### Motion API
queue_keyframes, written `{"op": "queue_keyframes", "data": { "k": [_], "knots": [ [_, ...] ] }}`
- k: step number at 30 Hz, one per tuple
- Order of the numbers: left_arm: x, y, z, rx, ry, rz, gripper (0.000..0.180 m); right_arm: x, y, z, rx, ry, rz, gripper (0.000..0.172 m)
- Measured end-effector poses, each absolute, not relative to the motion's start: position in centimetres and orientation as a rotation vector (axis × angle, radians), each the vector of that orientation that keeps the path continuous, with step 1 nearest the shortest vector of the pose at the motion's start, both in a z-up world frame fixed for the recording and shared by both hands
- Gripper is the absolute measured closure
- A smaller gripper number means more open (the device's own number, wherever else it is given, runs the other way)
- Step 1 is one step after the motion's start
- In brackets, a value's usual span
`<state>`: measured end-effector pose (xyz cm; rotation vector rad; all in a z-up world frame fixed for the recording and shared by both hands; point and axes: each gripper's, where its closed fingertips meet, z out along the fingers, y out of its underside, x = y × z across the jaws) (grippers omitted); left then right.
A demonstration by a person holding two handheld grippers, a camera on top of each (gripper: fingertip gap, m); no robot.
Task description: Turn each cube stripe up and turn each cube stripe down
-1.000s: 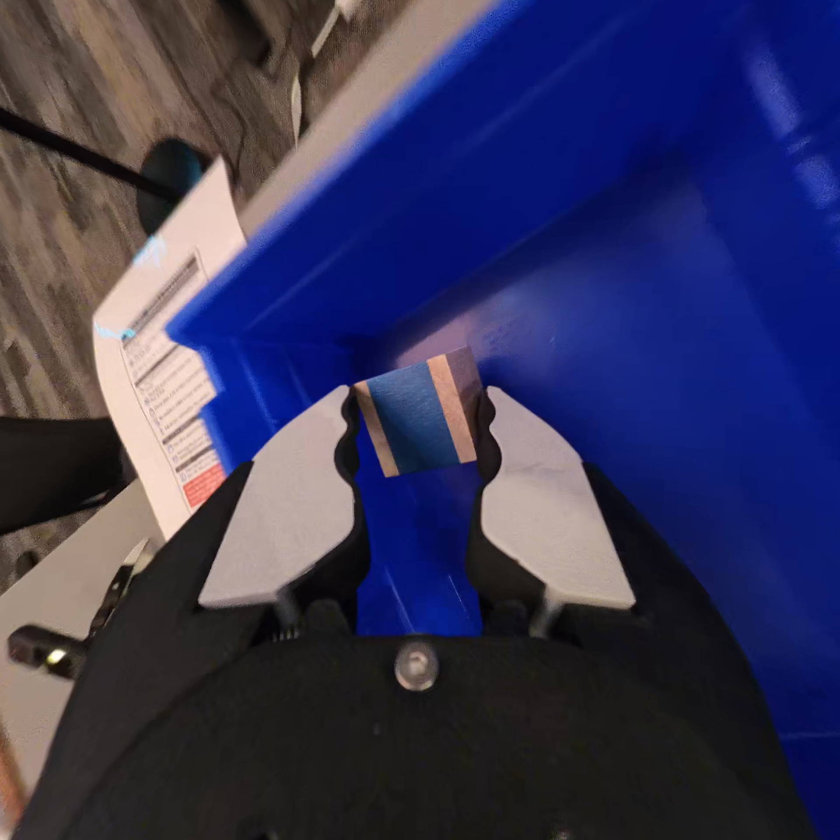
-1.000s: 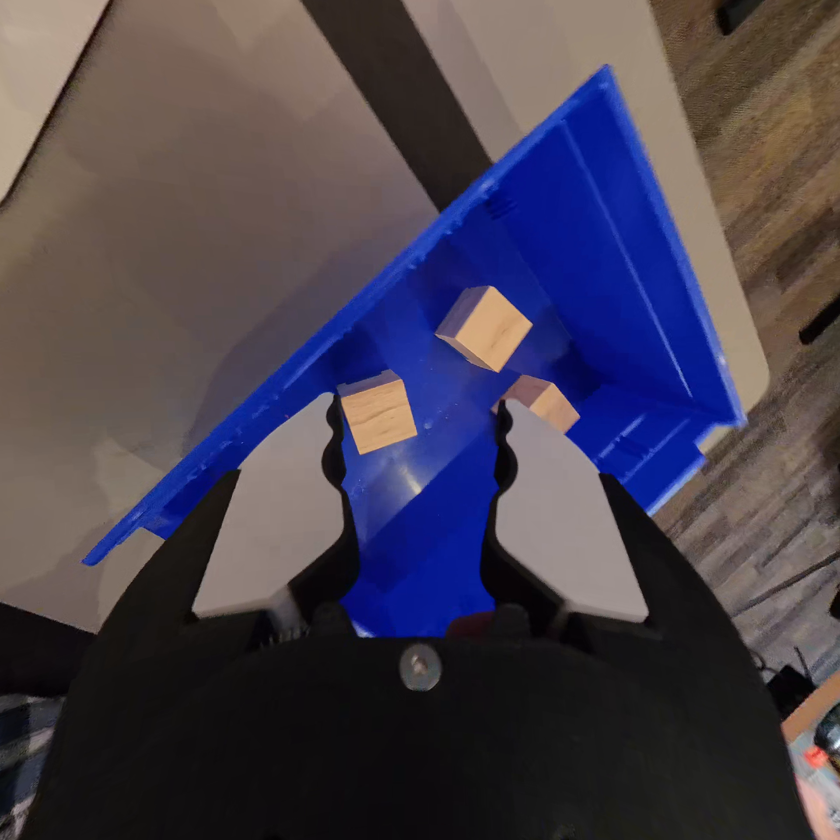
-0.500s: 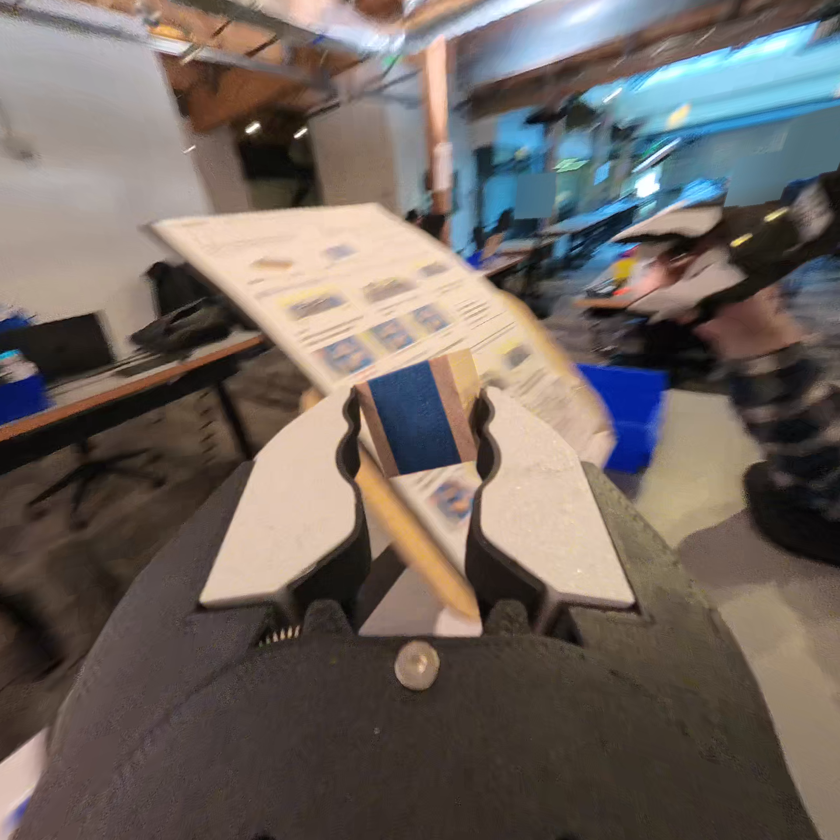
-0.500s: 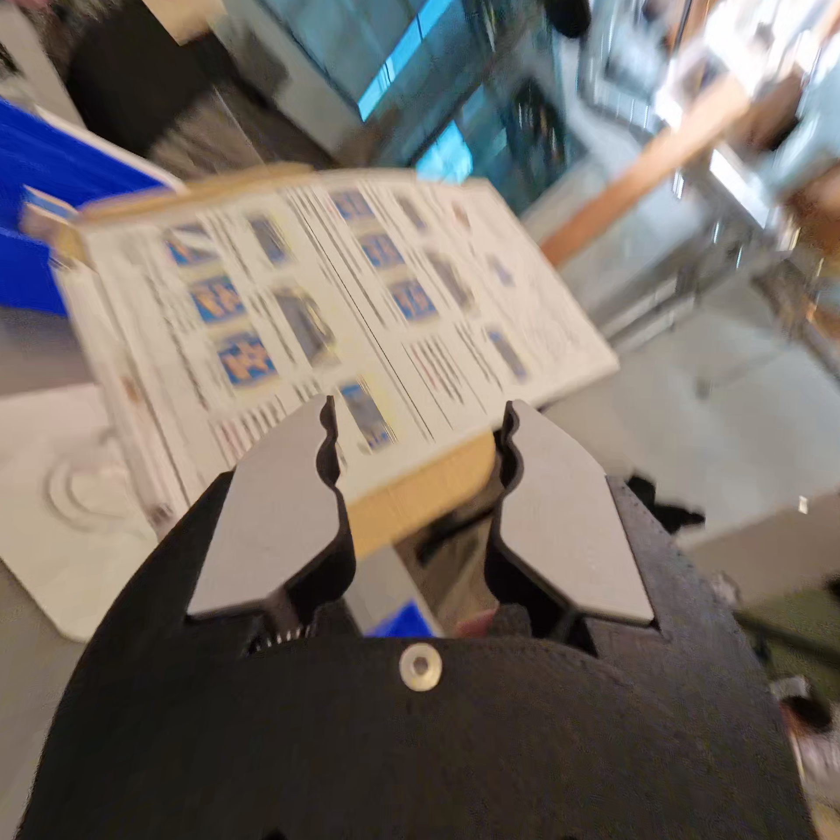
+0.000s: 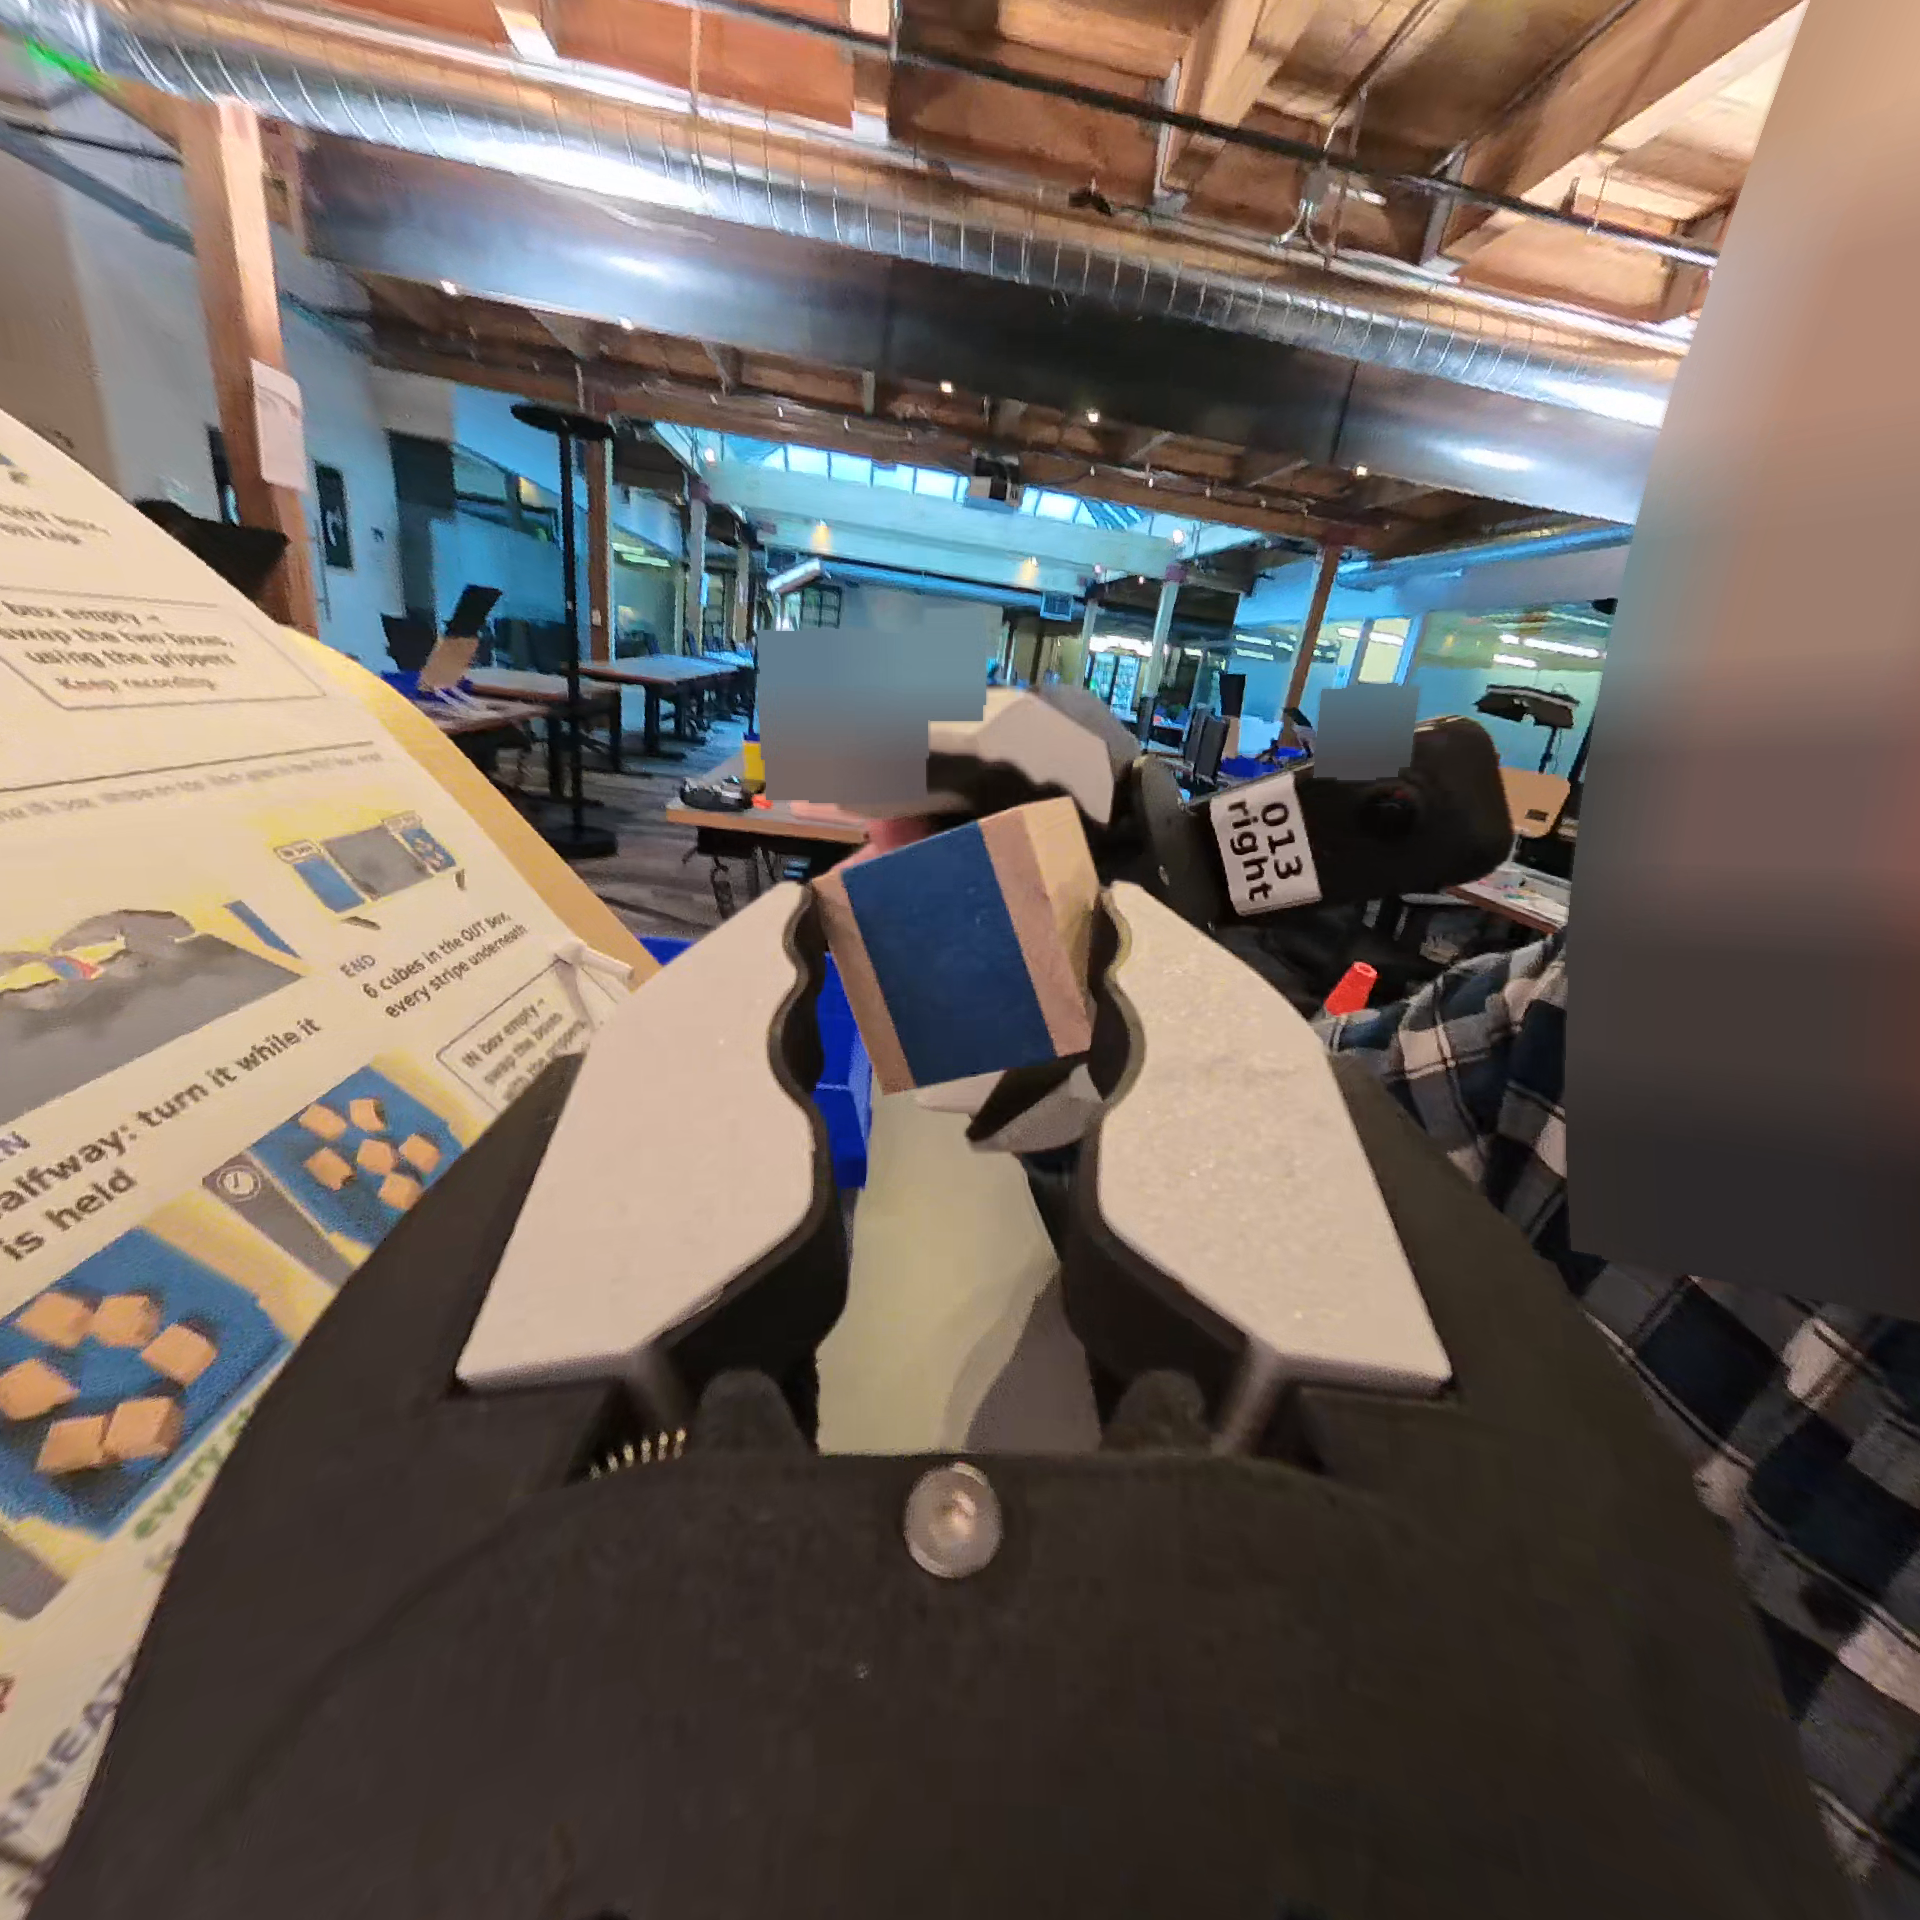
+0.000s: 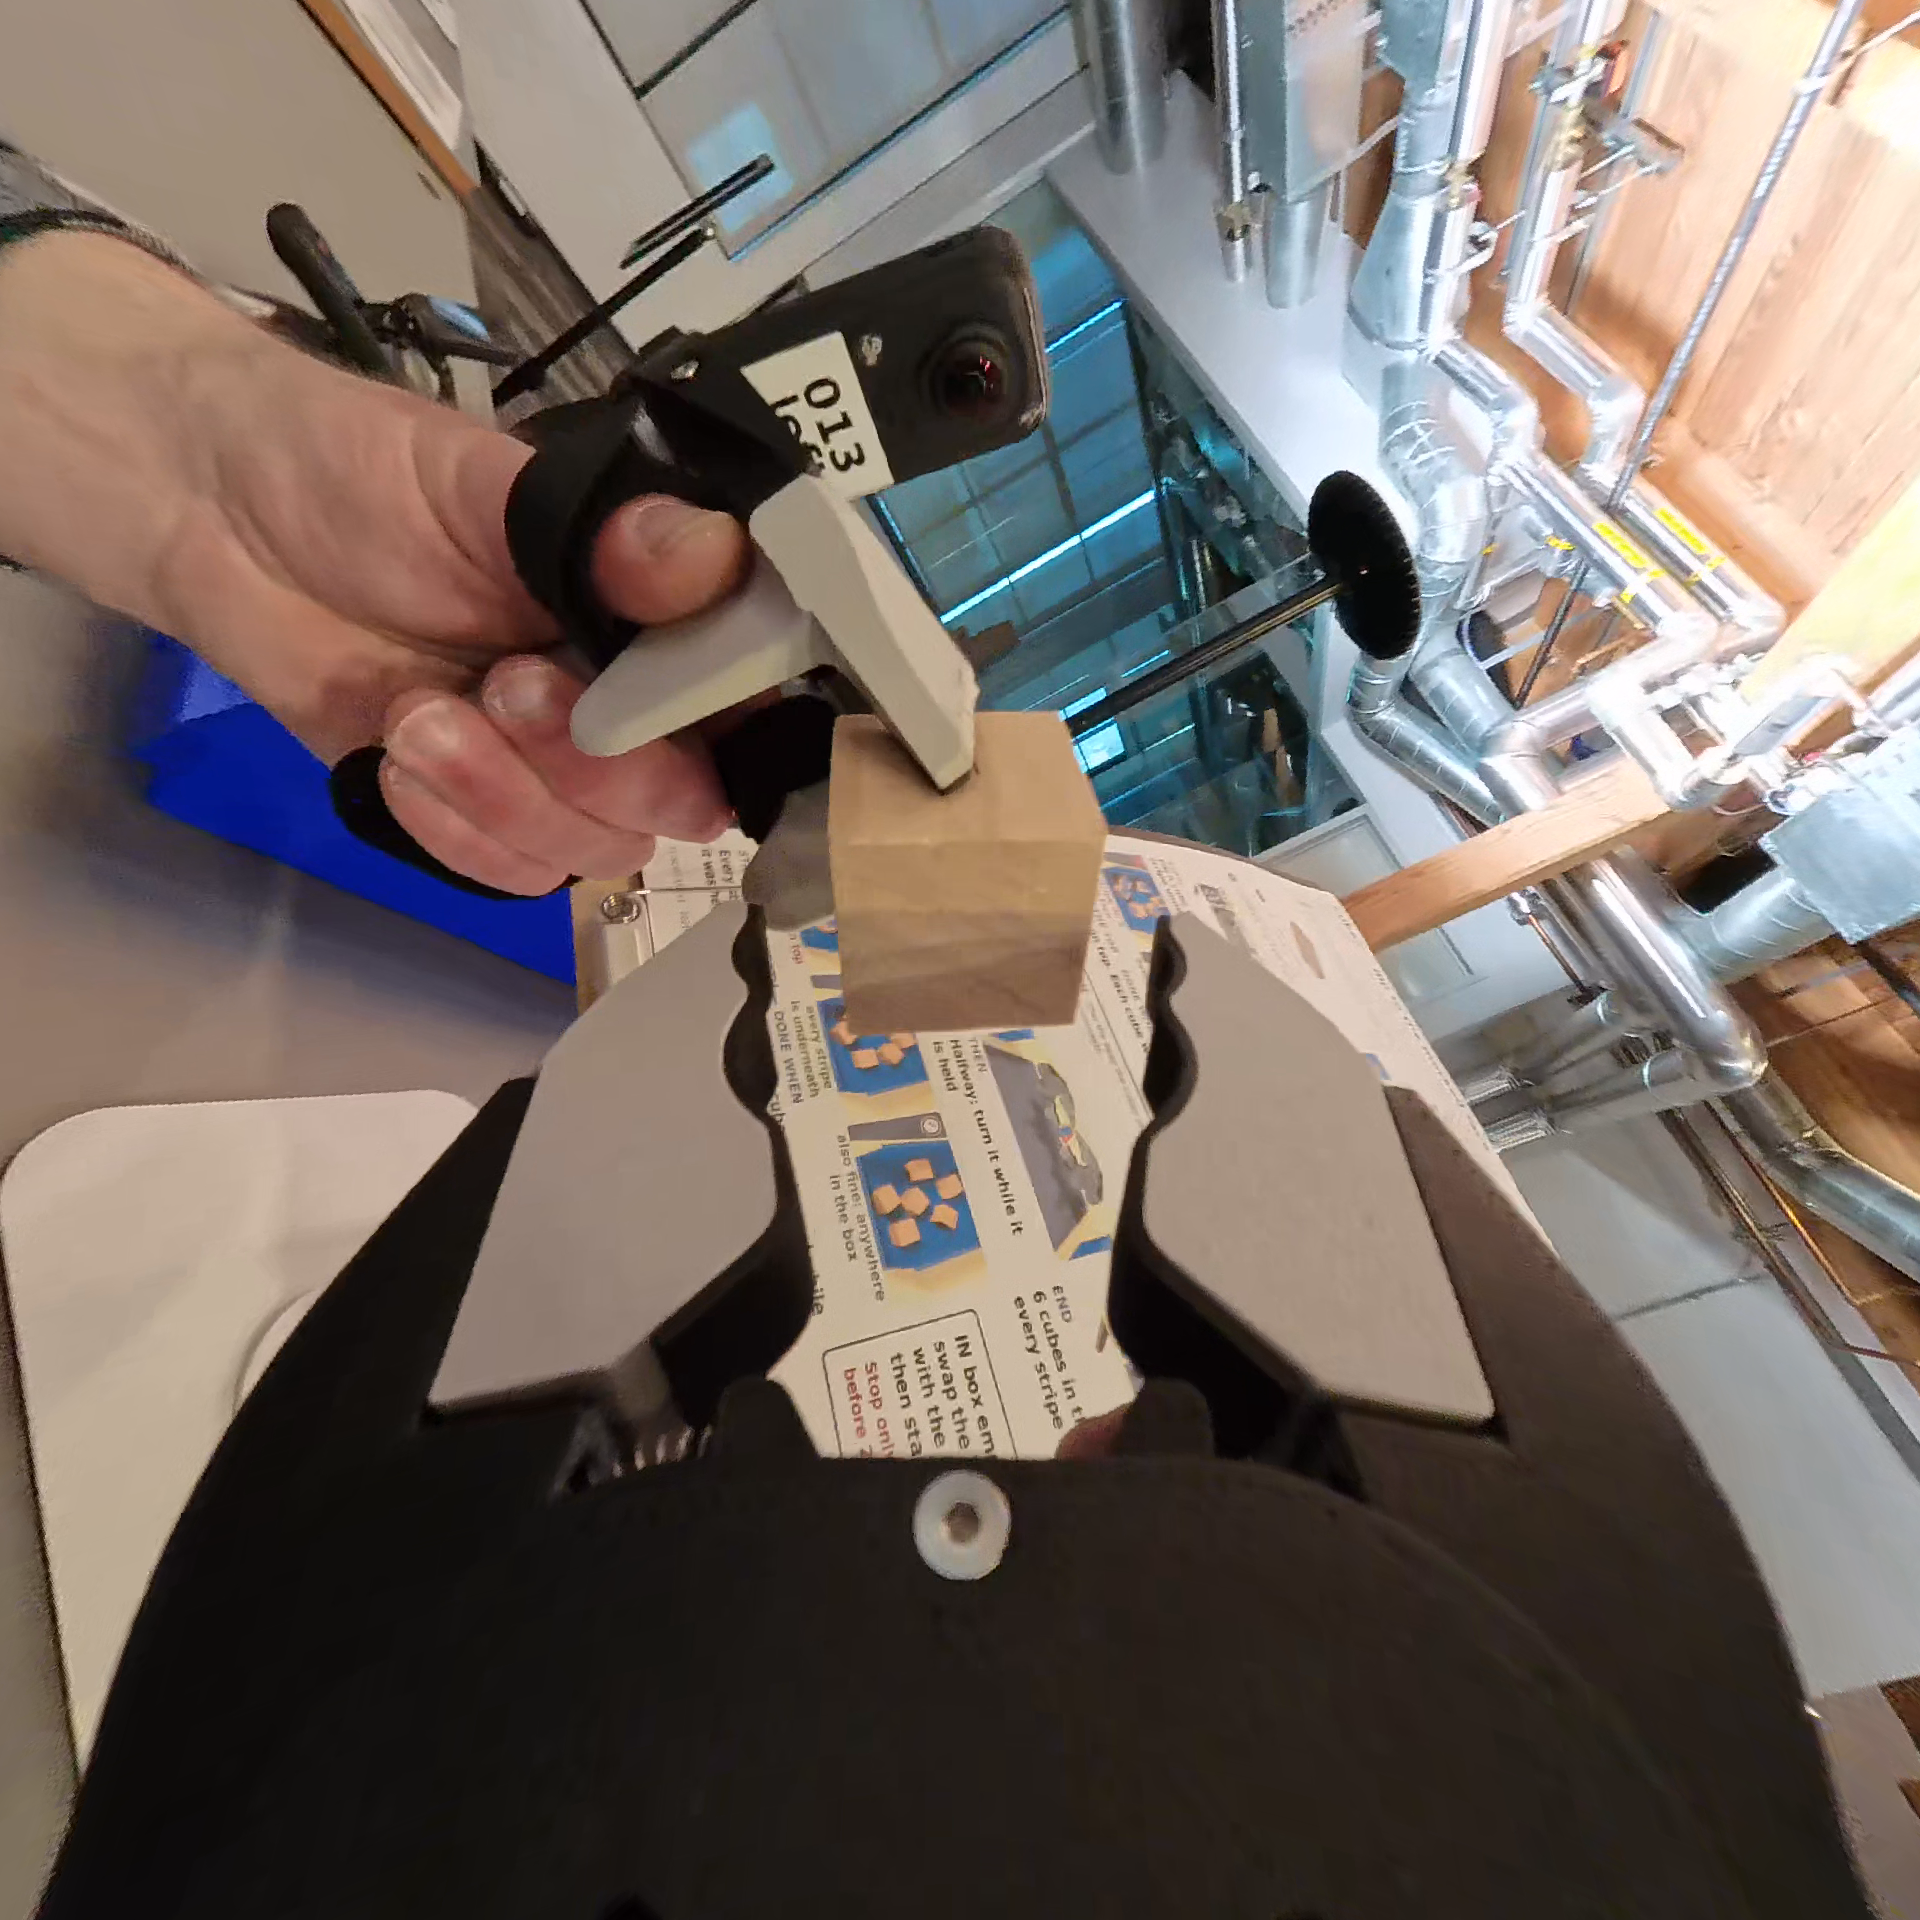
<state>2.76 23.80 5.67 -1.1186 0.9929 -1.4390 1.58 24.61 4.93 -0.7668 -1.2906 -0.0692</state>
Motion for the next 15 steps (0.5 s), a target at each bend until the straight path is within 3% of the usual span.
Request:
{"op": "queue_keyframes", "data": {
  "k": [3, 9, 15],
  "knots": [
    [3.3, 23.1, 5.3, -1.112, 1.021, -1.466, 0.133, 1.5, 24.5, 4.4, -0.726, -1.314, -0.122, 0.126],
    [2.7, 23.0, 6.2, -1.060, 1.012, -1.368, 0.130, 3.4, 25.2, 5.8, -0.846, -1.325, -0.101, 0.126],
    [-0.8, 24.9, 8.5, -1.032, 0.995, -0.948, 0.147, 18.3, 33.8, 4.8, -1.585, -1.173, -0.189, 0.126]
  ]
}}
